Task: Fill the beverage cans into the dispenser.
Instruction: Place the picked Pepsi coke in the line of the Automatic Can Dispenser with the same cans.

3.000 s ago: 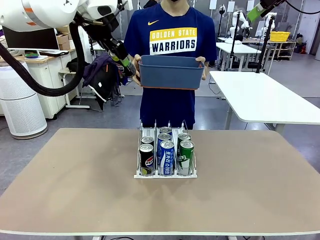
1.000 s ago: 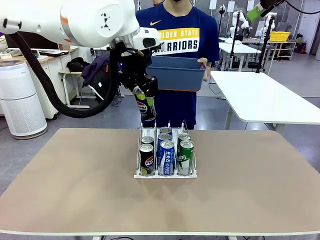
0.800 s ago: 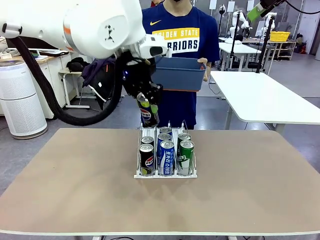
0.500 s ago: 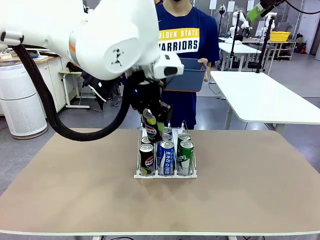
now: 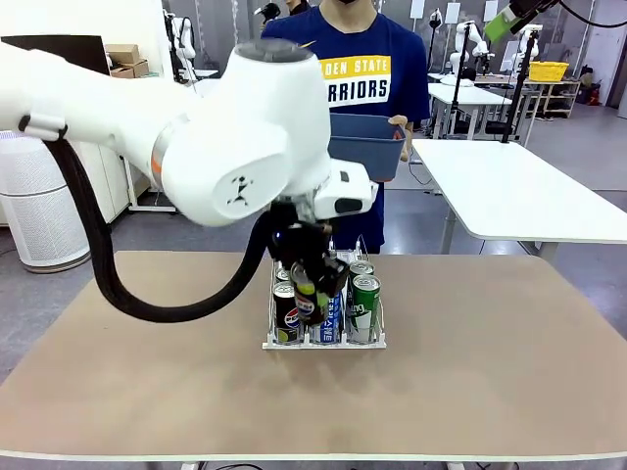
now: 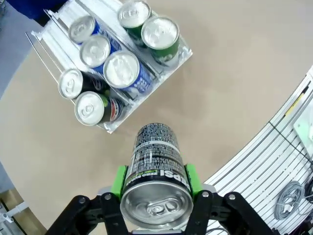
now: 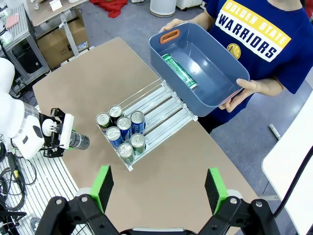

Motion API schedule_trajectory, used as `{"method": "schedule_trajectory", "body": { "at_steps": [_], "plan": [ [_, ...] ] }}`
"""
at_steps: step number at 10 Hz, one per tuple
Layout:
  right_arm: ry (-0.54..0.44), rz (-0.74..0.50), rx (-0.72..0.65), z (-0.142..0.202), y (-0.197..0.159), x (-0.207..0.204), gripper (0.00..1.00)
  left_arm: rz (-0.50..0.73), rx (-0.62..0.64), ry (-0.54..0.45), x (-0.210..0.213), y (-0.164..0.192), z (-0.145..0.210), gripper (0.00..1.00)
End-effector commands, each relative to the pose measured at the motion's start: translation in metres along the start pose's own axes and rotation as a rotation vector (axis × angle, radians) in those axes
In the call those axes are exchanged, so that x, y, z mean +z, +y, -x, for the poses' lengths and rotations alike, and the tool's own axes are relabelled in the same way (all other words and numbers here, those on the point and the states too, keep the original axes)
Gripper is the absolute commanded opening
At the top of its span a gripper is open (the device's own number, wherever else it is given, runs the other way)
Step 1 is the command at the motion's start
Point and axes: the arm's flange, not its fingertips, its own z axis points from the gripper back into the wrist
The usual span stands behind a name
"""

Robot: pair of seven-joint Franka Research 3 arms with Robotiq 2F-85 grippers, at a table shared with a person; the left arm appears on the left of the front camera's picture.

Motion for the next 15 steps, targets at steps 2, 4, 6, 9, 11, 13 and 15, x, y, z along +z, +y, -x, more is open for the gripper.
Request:
{"method": "schedule_trajectory", "body": {
  "at_steps": [2, 4, 6, 9, 11, 13, 15],
  "plan": [
    [0.002, -0.002, -0.002, 0.001, 0.0, -0.001, 1.0, -0.009, 0.009, 0.024, -0.025, 0.011, 0.016, 0.58],
    [0.002, -0.002, -0.002, 0.001, 0.0, -0.001, 1.0, 0.007, 0.04, 0.022, -0.038, 0.022, 0.022, 0.58],
    [0.002, -0.002, -0.002, 0.001, 0.0, -0.001, 1.0, -0.002, 0.027, 0.059, -0.037, 0.016, 0.022, 0.58],
    [0.002, -0.002, -0.002, 0.001, 0.0, -0.001, 1.0, 0.003, 0.035, 0.062, -0.039, 0.02, 0.021, 0.58],
    [0.002, -0.002, -0.002, 0.001, 0.0, -0.001, 1.0, -0.041, 0.052, 0.028, -0.046, 0.033, 0.018, 0.58],
    [0.002, -0.002, -0.002, 0.001, 0.0, -0.001, 1.0, -0.058, 0.085, -0.002, -0.055, 0.038, 0.011, 0.58],
    [0.002, -0.002, -0.002, 0.001, 0.0, -0.001, 1.0, -0.06, 0.069, -0.01, -0.062, 0.051, 0.01, 0.58]
  ]
}}
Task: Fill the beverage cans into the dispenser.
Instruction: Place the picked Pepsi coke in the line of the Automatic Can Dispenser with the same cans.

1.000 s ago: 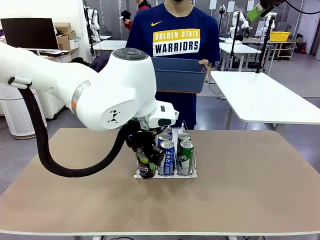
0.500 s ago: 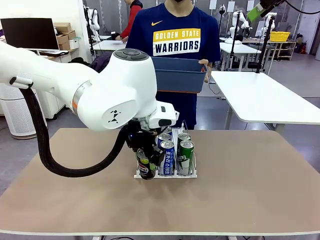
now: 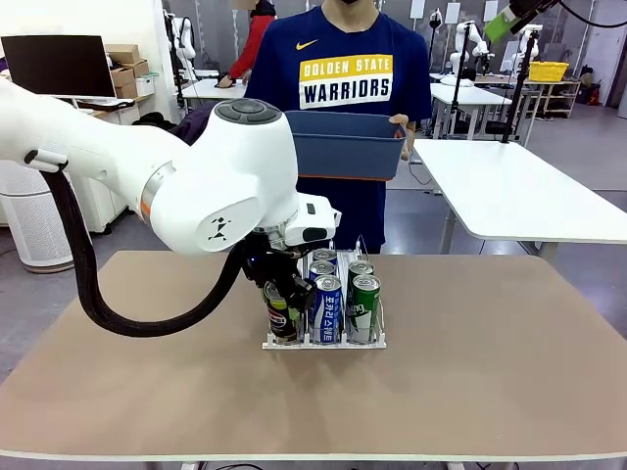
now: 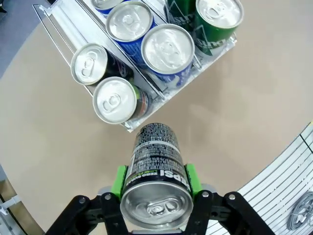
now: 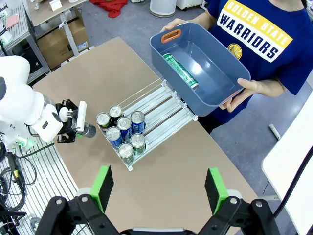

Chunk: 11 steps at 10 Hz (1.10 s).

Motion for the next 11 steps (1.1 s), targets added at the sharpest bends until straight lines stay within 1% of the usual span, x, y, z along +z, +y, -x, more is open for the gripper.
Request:
{"method": "schedule_trajectory", "body": {
  "at_steps": [1, 4, 8, 10, 11],
  "plan": [
    [0.002, -0.002, -0.002, 0.001, 0.0, -0.001, 1.0, -0.034, 0.01, -0.034, -0.011, 0.009, -0.005, 0.58],
    [0.002, -0.002, -0.002, 0.001, 0.0, -0.001, 1.0, -0.029, 0.025, -0.053, -0.016, 0.016, -0.009, 0.58],
    [0.002, -0.002, -0.002, 0.001, 0.0, -0.001, 1.0, 0.039, 0.04, -0.091, -0.026, 0.036, -0.018, 0.58],
    [0.002, -0.002, -0.002, 0.001, 0.0, -0.001, 1.0, 0.043, 0.044, -0.099, -0.033, 0.048, -0.023, 0.58],
    [0.002, -0.002, -0.002, 0.001, 0.0, -0.001, 1.0, 0.049, 0.072, -0.112, -0.038, 0.054, -0.028, 0.58]
  ]
}}
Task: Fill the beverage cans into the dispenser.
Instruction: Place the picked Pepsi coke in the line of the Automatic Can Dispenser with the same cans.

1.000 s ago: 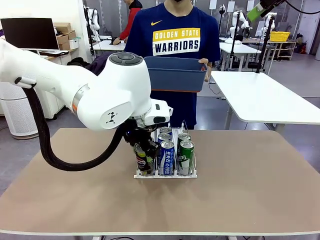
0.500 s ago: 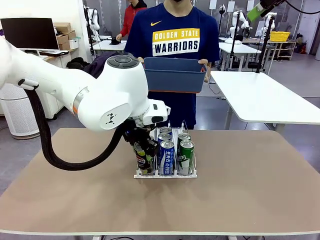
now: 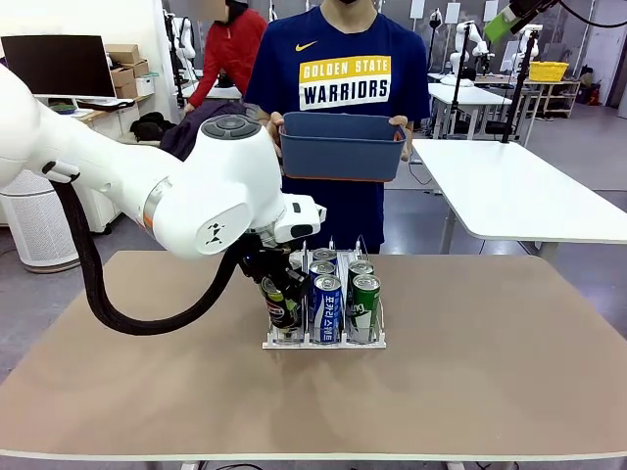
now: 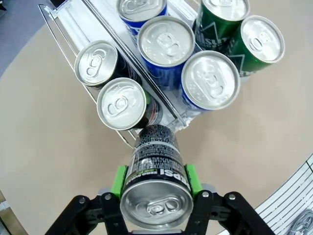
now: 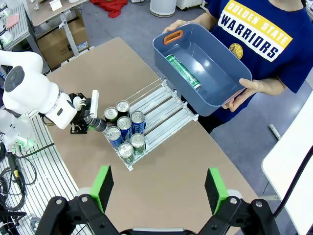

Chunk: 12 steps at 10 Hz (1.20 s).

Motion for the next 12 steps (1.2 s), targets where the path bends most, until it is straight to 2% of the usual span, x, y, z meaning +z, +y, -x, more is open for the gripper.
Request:
{"method": "schedule_trajectory", "body": {
  "at_steps": [1, 5, 12],
  "plan": [
    [0.002, -0.002, -0.002, 0.001, 0.0, -0.001, 1.0, 0.026, 0.019, -0.063, -0.008, 0.016, -0.016, 0.58],
    [0.002, -0.002, -0.002, 0.001, 0.0, -0.001, 1.0, 0.055, 0.03, -0.039, -0.026, 0.025, -0.029, 0.58],
    [0.002, -0.002, -0.002, 0.001, 0.0, -0.001, 1.0, 0.18, 0.03, 0.146, -0.04, 0.026, -0.038, 0.58]
  ]
}}
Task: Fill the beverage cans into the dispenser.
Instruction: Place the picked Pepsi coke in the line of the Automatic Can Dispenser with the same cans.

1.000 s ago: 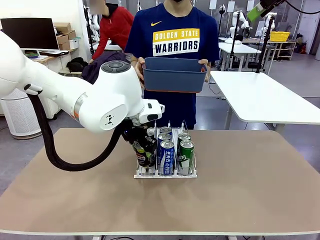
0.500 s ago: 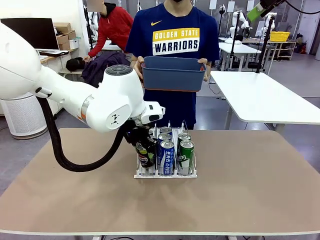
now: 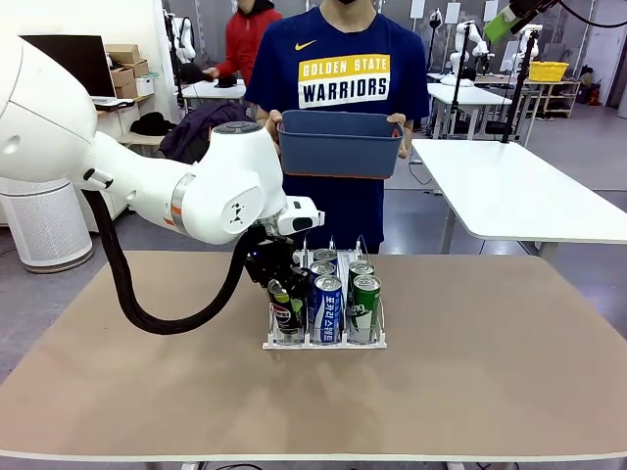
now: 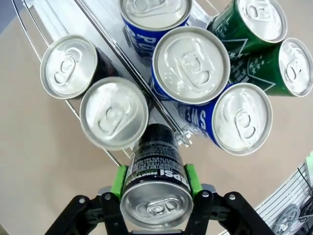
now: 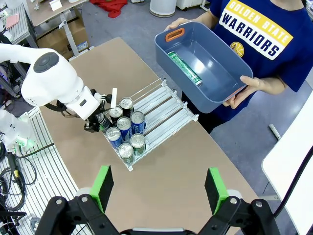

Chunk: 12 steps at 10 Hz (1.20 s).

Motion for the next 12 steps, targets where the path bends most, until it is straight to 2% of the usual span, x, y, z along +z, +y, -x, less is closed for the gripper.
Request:
{"method": "schedule_trajectory", "body": {
  "at_steps": [1, 6, 9, 10, 12],
  "plan": [
    [0.002, -0.002, -0.002, 0.001, 0.0, -0.001, 1.0, 0.055, -0.002, 0.052, 0.002, -0.001, -0.003, 0.58],
    [0.002, -0.002, -0.002, 0.001, 0.0, -0.001, 1.0, 0.069, -0.029, 0.151, -0.012, -0.003, -0.004, 0.58],
    [0.002, -0.002, -0.002, 0.001, 0.0, -0.001, 1.0, 0.07, -0.051, 0.156, -0.013, -0.008, -0.004, 0.58],
    [0.002, -0.002, -0.002, 0.001, 0.0, -0.001, 1.0, 0.028, -0.009, 0.089, -0.011, 0.006, -0.011, 0.58],
    [0.002, -0.002, -0.002, 0.001, 0.0, -0.001, 1.0, 0.028, -0.009, 0.089, -0.011, 0.006, -0.011, 0.58]
  ]
}}
